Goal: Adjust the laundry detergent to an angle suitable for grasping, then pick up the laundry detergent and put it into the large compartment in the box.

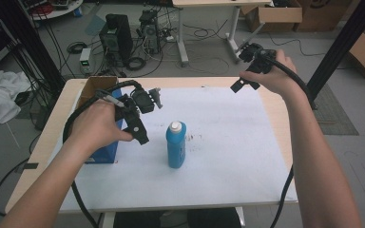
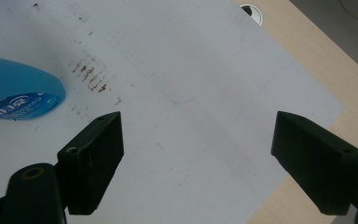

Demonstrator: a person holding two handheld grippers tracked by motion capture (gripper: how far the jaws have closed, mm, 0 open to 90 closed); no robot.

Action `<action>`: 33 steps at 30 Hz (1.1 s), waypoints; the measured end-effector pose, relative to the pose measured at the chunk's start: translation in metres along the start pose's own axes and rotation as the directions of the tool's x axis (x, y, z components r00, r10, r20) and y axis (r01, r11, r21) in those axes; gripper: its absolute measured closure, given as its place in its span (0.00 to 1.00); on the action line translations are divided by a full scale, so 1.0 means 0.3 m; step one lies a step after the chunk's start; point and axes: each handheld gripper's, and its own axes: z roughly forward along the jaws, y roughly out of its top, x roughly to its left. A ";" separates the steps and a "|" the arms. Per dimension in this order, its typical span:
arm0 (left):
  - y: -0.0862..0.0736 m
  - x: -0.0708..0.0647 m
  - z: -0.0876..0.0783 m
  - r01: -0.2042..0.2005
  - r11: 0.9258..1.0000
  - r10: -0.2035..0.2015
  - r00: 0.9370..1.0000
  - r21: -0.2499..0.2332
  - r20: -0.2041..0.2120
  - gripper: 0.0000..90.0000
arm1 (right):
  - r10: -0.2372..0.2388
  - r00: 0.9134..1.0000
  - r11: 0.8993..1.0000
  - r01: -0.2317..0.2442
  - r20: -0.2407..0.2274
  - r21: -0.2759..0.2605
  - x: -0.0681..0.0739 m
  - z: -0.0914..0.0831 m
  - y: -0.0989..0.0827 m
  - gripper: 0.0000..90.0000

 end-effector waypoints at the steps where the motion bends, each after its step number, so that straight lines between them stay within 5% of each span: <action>1: 0.001 0.001 -0.001 0.000 1.000 0.000 1.000 0.004 0.001 0.16 | -0.001 1.000 1.000 0.001 -0.004 0.001 0.002 0.000 0.000 0.19; 33: 0.010 -0.028 -0.049 0.011 1.000 -0.011 1.000 0.005 -0.026 0.16 | 0.001 1.000 1.000 -0.001 -0.013 -0.020 -0.004 -0.004 -0.016 0.18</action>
